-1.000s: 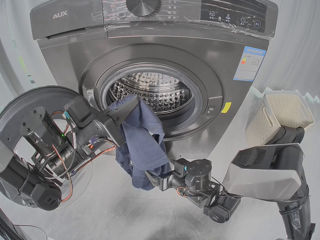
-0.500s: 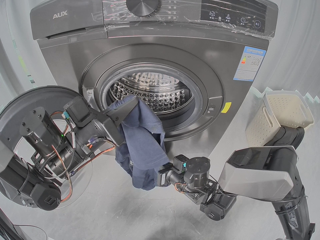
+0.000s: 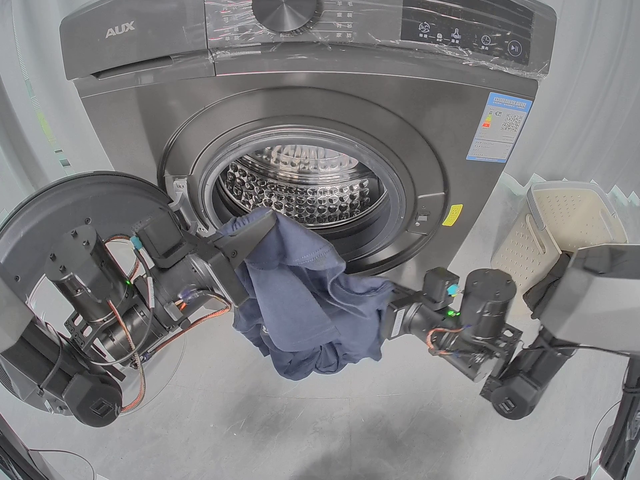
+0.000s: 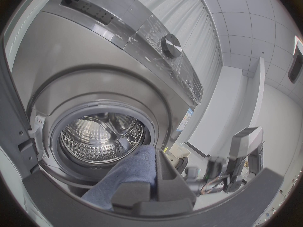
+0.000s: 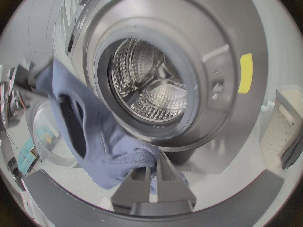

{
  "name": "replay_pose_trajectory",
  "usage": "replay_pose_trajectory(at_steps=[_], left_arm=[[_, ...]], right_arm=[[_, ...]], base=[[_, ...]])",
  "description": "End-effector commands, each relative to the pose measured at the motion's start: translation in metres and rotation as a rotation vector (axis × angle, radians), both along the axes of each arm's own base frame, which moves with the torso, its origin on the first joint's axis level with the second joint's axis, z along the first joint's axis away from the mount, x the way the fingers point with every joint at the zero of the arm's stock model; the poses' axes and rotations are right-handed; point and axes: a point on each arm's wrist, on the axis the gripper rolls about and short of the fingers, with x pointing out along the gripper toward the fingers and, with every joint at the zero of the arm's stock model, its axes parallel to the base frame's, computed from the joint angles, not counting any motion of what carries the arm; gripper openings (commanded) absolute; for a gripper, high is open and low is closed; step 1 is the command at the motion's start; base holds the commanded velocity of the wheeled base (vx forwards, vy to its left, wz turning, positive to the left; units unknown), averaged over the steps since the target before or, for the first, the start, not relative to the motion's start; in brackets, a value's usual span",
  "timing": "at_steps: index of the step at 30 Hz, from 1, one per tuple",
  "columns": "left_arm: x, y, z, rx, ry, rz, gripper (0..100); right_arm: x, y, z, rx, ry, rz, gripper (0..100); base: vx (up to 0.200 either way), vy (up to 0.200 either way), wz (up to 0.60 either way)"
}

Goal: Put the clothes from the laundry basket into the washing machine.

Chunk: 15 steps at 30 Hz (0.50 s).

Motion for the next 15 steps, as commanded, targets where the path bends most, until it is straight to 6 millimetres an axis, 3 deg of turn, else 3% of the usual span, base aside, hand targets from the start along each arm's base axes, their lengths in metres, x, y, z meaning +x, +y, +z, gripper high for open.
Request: replay_pose_trajectory(at_steps=[1, 2, 4, 15], left_arm=[[0.002, -0.001, -0.018, 0.039, 0.063, 0.002, 0], [0.002, -0.001, -0.018, 0.039, 0.063, 0.002, 0], [0.000, 0.000, -0.022, 0.049, 0.073, 0.001, 0], [0.000, 0.010, -0.029, 0.073, 0.094, 0.031, 0]], right_arm=[[-0.026, -0.042, 0.060, 0.074, -0.121, -0.036, 0], [-0.026, -0.042, 0.060, 0.074, -0.121, -0.036, 0], [-0.030, -0.054, 0.084, 0.120, -0.190, -0.062, 0], [-0.042, -0.083, 0.126, 0.195, -0.314, -0.137, 0]], base=[[0.000, 0.000, 0.00], [0.000, 0.000, 0.00], [0.000, 0.000, 0.00], [0.000, 0.000, 0.00]])
